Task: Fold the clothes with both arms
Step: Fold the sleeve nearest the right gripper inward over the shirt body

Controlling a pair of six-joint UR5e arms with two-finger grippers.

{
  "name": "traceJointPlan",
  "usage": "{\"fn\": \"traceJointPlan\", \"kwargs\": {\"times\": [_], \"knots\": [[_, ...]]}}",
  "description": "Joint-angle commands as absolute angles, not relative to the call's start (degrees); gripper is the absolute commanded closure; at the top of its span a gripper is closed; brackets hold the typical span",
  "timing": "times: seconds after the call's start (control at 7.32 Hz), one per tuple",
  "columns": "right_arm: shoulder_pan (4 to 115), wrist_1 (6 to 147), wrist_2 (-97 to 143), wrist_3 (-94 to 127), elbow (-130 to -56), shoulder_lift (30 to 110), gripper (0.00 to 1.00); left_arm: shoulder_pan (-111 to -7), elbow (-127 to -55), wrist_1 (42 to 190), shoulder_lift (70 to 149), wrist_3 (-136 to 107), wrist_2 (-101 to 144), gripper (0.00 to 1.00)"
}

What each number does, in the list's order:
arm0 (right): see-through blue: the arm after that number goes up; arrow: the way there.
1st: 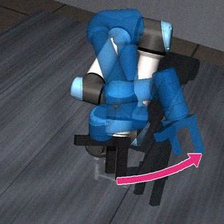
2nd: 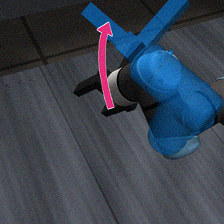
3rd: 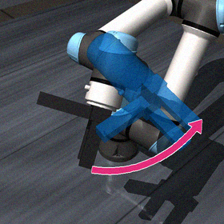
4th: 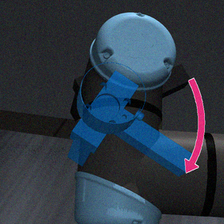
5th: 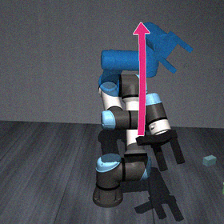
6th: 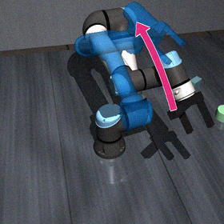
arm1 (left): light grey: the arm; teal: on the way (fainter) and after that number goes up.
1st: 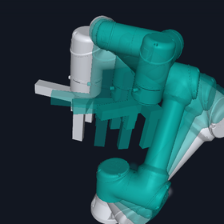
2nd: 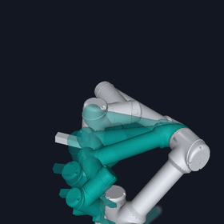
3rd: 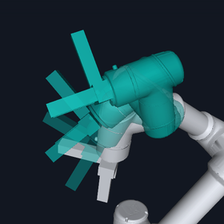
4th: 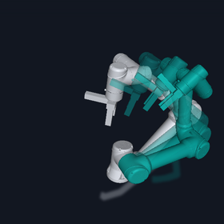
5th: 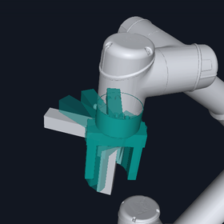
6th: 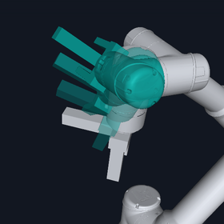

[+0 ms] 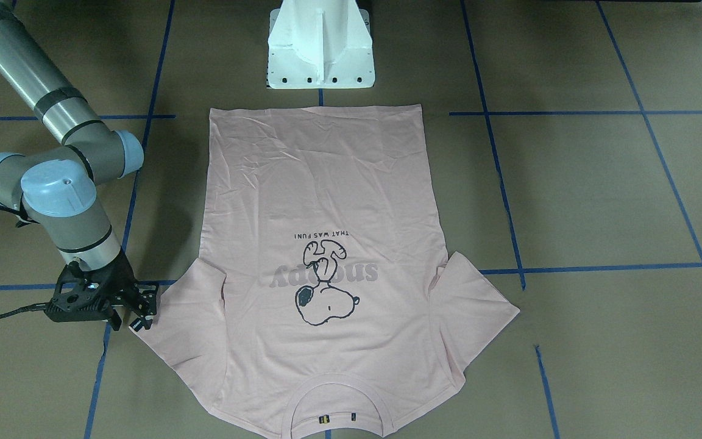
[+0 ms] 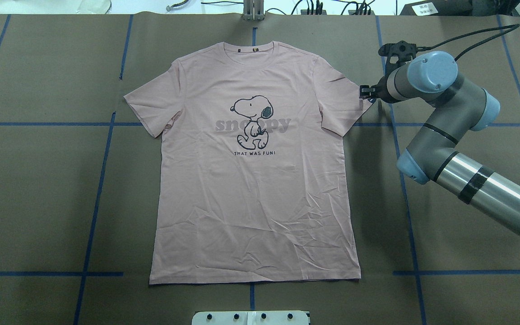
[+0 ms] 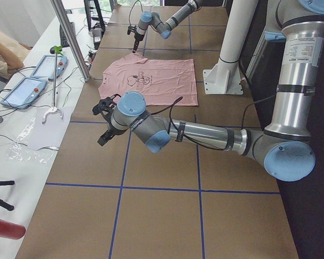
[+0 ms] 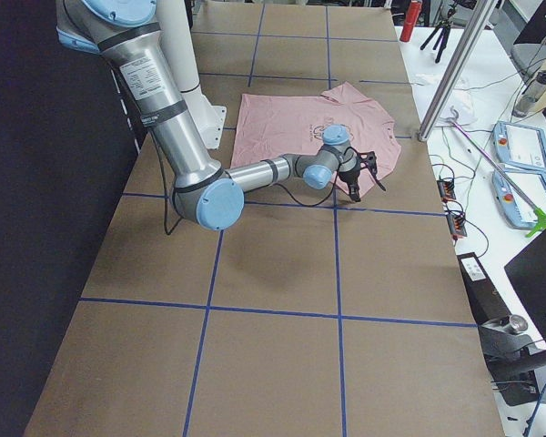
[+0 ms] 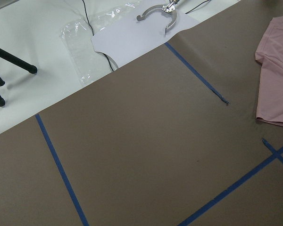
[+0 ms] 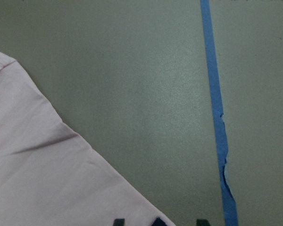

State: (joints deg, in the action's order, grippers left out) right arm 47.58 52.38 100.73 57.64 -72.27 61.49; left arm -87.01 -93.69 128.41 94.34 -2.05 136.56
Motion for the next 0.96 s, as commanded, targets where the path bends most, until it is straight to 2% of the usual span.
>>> {"fn": "traceJointPlan", "kwargs": {"times": [0.0, 0.41, 0.55, 0.68, 0.82], "knots": [[47.2, 52.4, 100.6, 57.7, -71.8, 61.2, 0.44, -87.0, -93.7, 128.4, 94.3, -1.9, 136.5, 0.0], [47.1, 52.3, 100.6, 57.7, -71.1, 61.2, 0.47, -87.0, -93.7, 128.4, 94.3, -1.9, 136.5, 0.0], [47.1, 52.4, 100.6, 57.7, -71.0, 61.1, 0.52, -87.0, -93.7, 128.4, 94.2, -1.9, 136.5, 0.0], [47.1, 52.4, 100.6, 57.7, -71.0, 61.0, 0.97, -87.0, -93.7, 128.4, 94.2, -1.8, 136.5, 0.0], [47.1, 52.4, 100.6, 57.7, -71.0, 60.8, 1.0, -87.0, -93.7, 128.4, 94.2, -1.8, 136.5, 0.0]]}}
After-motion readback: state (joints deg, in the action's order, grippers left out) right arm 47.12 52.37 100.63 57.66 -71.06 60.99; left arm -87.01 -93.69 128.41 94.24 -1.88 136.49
